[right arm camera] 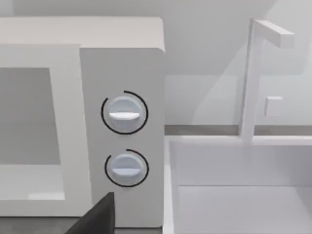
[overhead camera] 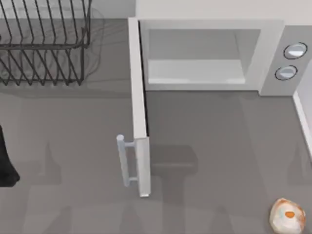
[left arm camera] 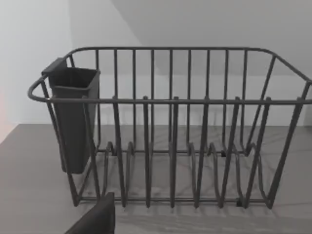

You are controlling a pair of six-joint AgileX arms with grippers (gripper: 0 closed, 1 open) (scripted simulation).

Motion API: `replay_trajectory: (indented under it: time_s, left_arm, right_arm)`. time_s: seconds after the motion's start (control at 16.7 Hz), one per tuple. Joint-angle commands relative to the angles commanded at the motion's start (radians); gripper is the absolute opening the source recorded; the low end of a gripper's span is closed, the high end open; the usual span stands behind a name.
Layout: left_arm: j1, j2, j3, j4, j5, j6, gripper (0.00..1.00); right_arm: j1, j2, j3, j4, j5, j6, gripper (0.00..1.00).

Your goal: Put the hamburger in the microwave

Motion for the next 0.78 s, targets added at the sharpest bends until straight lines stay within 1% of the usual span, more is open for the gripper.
replay_trajectory:
  time_s: [0.18,0.36,0.54,0.78]
  left_arm:
    - [0.000,0.000,0.000,0.000,0.000,0.000,1.00]
    - [0.000,0.000,0.000,0.000,0.000,0.000,1.00]
    - [0.000,0.000,0.000,0.000,0.000,0.000,1.00]
    - [0.000,0.000,0.000,0.000,0.000,0.000,1.00]
  right_arm:
    - [0.006,0.012,0.010,-0.011,0.000,-0.008,1.00]
    - [0.048,0.109,0.084,-0.090,0.000,-0.066,1.00]
    - [0.121,0.300,0.202,-0.228,-0.001,-0.162,1.00]
    - [0.238,0.660,0.387,-0.463,-0.004,-0.313,1.00]
